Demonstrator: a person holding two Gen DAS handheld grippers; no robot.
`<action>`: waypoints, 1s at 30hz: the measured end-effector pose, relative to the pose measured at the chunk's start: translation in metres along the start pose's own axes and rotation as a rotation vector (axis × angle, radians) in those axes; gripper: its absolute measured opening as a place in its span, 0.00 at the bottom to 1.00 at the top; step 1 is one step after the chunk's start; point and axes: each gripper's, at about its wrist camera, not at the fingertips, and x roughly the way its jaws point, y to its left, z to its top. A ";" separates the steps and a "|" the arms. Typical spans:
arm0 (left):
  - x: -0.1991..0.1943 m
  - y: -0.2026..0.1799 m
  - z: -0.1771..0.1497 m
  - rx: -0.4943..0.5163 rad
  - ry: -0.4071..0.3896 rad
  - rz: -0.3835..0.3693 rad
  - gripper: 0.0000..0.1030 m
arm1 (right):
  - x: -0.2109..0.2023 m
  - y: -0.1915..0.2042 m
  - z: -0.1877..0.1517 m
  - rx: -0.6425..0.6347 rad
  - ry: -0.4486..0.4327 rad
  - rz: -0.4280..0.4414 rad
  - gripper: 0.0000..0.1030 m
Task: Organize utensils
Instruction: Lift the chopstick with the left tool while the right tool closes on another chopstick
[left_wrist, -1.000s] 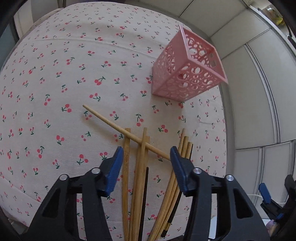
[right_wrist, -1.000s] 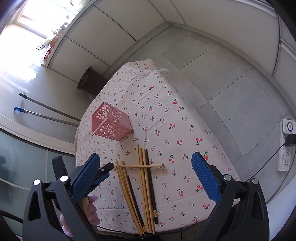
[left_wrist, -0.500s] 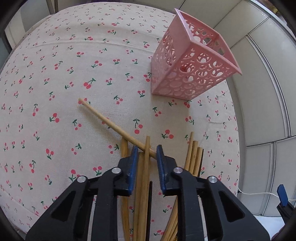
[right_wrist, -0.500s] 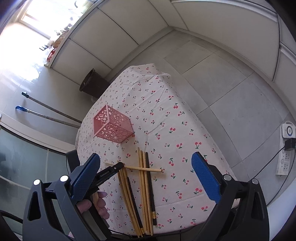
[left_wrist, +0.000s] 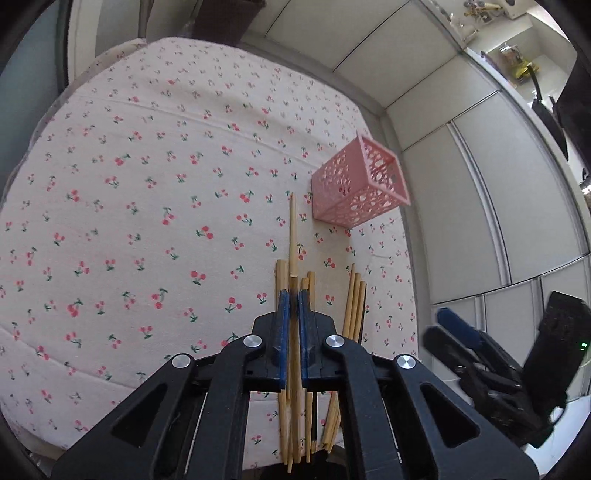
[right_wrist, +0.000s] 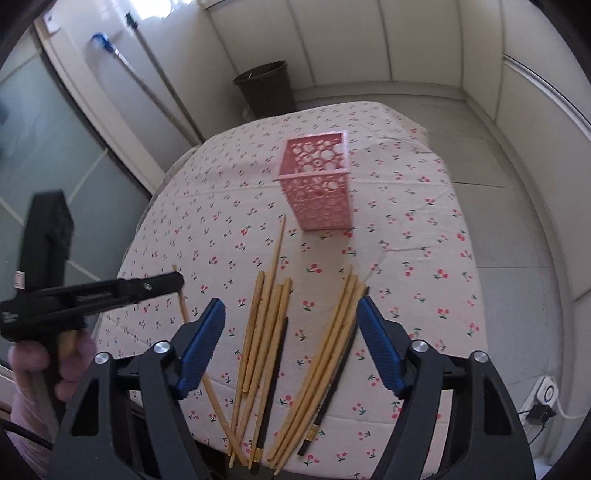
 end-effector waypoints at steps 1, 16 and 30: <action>-0.013 0.003 0.002 0.001 -0.029 -0.001 0.04 | 0.009 0.015 0.002 -0.039 0.014 -0.023 0.61; -0.108 0.043 0.026 -0.010 -0.207 -0.019 0.04 | 0.141 0.086 0.079 -0.038 0.348 -0.204 0.39; -0.163 0.067 0.022 -0.005 -0.363 -0.001 0.04 | 0.177 0.050 0.077 0.037 0.382 -0.412 0.28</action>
